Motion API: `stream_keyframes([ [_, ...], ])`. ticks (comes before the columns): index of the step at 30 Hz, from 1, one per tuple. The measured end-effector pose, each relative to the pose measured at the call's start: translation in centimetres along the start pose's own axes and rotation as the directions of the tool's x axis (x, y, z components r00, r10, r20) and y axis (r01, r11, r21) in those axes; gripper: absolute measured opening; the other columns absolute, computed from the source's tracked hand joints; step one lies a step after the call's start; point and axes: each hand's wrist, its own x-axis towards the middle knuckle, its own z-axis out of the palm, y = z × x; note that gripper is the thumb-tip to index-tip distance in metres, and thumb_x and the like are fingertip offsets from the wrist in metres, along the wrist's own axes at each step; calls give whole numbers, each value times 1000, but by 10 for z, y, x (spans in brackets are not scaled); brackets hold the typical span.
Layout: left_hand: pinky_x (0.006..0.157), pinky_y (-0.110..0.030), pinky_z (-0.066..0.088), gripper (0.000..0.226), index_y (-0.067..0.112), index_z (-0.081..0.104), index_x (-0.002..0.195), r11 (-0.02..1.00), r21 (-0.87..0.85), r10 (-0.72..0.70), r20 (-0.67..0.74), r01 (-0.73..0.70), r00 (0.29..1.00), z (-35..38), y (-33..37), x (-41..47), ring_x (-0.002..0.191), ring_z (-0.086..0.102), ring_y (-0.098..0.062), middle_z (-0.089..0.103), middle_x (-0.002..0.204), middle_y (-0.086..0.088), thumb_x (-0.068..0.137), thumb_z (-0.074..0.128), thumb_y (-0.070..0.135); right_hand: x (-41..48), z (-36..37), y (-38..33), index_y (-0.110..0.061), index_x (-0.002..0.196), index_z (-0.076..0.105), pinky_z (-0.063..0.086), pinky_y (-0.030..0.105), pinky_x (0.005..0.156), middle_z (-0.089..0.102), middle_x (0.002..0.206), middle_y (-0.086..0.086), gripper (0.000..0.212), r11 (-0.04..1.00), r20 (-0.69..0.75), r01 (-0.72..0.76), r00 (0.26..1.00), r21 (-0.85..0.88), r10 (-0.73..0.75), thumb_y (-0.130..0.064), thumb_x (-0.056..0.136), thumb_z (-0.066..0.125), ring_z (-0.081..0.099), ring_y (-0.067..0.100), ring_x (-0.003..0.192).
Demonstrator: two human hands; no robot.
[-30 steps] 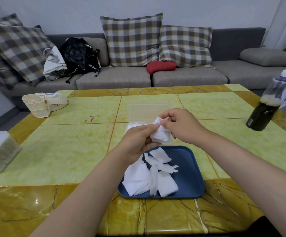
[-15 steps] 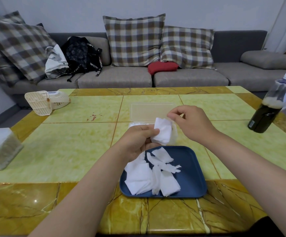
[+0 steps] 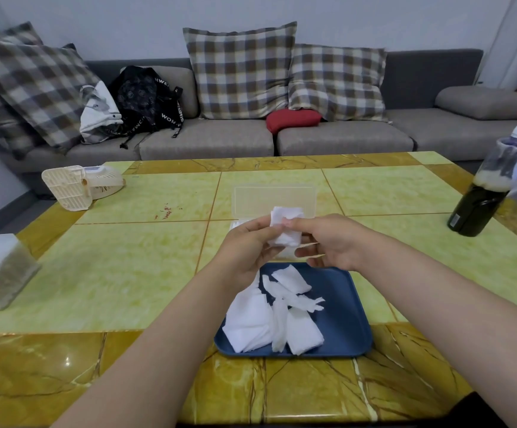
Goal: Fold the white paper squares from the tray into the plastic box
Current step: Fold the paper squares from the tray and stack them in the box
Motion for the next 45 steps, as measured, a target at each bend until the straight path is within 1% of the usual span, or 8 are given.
stream_keyframes([
  [7, 70, -25, 59, 18, 13, 69, 110, 849, 498, 270, -117, -179, 956, 8, 7, 25, 72, 65, -12, 68, 88, -1, 92, 68, 17, 19, -19, -9, -9, 108, 69, 59, 37, 67, 73, 91, 12, 20, 987, -287, 158, 946, -3, -152, -19, 92, 73, 69, 27, 70],
  [11, 77, -20, 43, 19, 25, 73, 108, 304, 923, 460, 74, -236, 885, 5, 4, 50, 93, 59, -9, 70, 104, 8, 94, 60, 21, 39, -28, -8, -4, 99, 73, 62, 42, 66, 72, 87, 16, 19, 939, -402, 101, 885, -330, -237, -6, 88, 58, 70, 32, 69],
  [16, 95, -34, 43, 25, 33, 73, 115, -59, 971, 346, 237, -232, 908, 5, -13, 68, 118, 45, -20, 61, 116, 1, 96, 57, 30, 60, -9, -9, -11, 55, 41, 29, 24, 45, 44, 55, 5, 29, 663, -354, -28, 862, -748, -364, -8, 77, 60, 43, 24, 49],
  [22, 98, -31, 37, 46, 36, 54, 140, -131, 976, 298, 205, -173, 932, -7, -17, 72, 117, 40, -23, 51, 124, -2, 95, 45, 28, 66, 7, -9, -14, 67, 45, 31, 24, 46, 48, 71, 3, 26, 413, -350, -183, 858, -892, -375, 0, 84, 58, 46, 18, 57],
  [27, 102, -34, 39, 48, 32, 52, 141, -26, 981, 278, 190, -191, 941, -13, -14, 72, 120, 41, -23, 54, 125, -2, 94, 48, 26, 64, 22, -13, -15, 70, 47, 31, 24, 46, 50, 72, 0, 23, 266, -345, -262, 872, -928, -346, -1, 85, 56, 46, 16, 56],
  [36, 98, -34, 42, 32, 30, 67, 121, 4, 973, 320, 216, -230, 922, -14, -14, 68, 116, 45, -22, 59, 117, -2, 94, 51, 25, 61, 13, -24, -16, 66, 48, 28, 21, 46, 49, 68, 0, 23, 245, -382, -299, 798, -922, -467, -2, 81, 60, 42, 16, 52],
  [40, 100, -34, 41, 33, 28, 66, 123, 20, 970, 335, 224, -244, 915, -14, -15, 68, 117, 44, -22, 59, 118, -2, 94, 52, 25, 64, 21, -17, -16, 69, 50, 30, 21, 45, 52, 70, -1, 21, 206, -354, -293, 838, -934, -415, -3, 84, 58, 45, 15, 53],
  [45, 97, -34, 42, 35, 25, 64, 127, 38, 958, 348, 255, -285, 902, -16, -16, 64, 118, 45, -21, 60, 120, -1, 94, 52, 23, 73, 21, -10, -14, 72, 54, 36, 24, 47, 57, 73, 1, 15, 381, -345, -227, 897, -896, -275, -10, 84, 62, 50, 16, 56],
])
